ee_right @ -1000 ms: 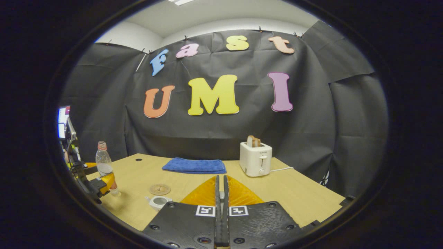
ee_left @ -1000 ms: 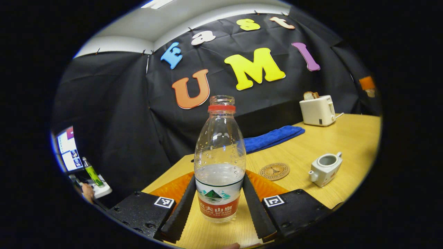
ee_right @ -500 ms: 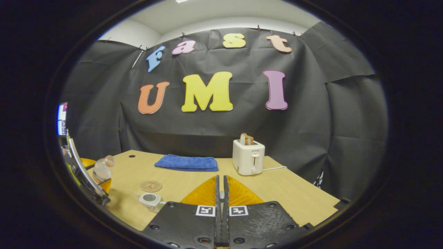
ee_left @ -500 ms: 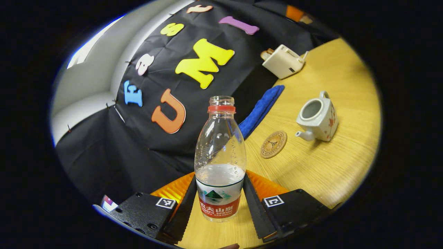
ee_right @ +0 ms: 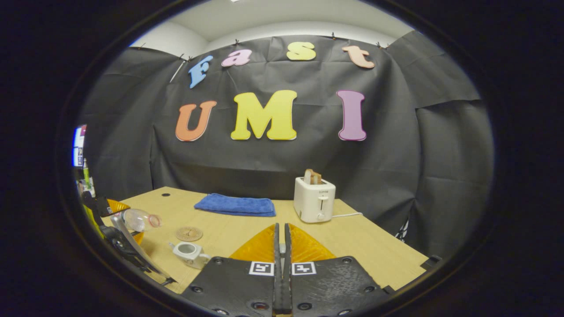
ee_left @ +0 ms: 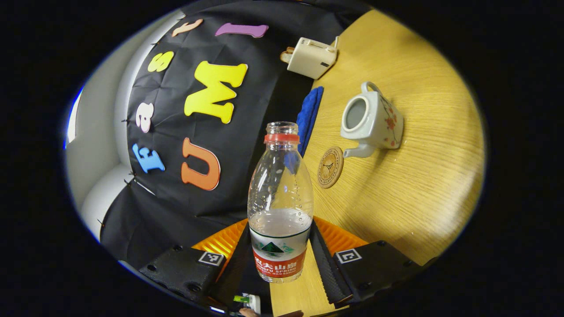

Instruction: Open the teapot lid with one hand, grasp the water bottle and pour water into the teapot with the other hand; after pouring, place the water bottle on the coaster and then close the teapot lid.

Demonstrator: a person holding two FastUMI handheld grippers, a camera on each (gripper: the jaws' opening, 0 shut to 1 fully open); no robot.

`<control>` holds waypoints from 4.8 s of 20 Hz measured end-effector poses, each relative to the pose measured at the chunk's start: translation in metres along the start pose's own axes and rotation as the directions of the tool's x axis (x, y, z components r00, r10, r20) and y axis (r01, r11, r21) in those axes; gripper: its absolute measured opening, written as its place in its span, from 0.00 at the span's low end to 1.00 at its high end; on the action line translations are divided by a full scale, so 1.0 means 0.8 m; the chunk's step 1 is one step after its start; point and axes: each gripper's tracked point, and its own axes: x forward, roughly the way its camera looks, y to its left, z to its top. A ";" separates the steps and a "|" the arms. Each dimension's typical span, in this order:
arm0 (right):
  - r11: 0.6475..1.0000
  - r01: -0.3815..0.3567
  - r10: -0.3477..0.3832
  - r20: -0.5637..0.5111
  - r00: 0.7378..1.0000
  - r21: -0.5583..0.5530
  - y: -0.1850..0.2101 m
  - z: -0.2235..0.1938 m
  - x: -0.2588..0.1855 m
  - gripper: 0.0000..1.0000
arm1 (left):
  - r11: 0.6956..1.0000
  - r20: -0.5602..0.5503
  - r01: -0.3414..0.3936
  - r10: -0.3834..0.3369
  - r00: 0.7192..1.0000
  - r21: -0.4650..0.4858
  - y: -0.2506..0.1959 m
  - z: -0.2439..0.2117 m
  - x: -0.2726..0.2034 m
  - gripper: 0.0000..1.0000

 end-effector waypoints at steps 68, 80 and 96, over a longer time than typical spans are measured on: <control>1.000 -0.023 0.023 -0.010 1.000 -0.016 -0.006 0.007 -0.008 0.00 | 0.703 -0.041 0.022 0.009 0.999 0.711 0.034 0.063 0.001 0.76; 0.999 -0.048 0.048 -0.013 0.999 -0.009 0.008 0.008 -0.013 0.00 | 0.985 0.055 0.021 -0.031 0.998 0.172 -0.007 0.019 -0.007 0.76; 0.998 -0.039 0.040 0.020 0.999 -0.040 0.011 0.018 -0.020 0.00 | 0.563 0.129 0.019 0.156 0.979 -0.826 0.073 0.012 0.063 0.77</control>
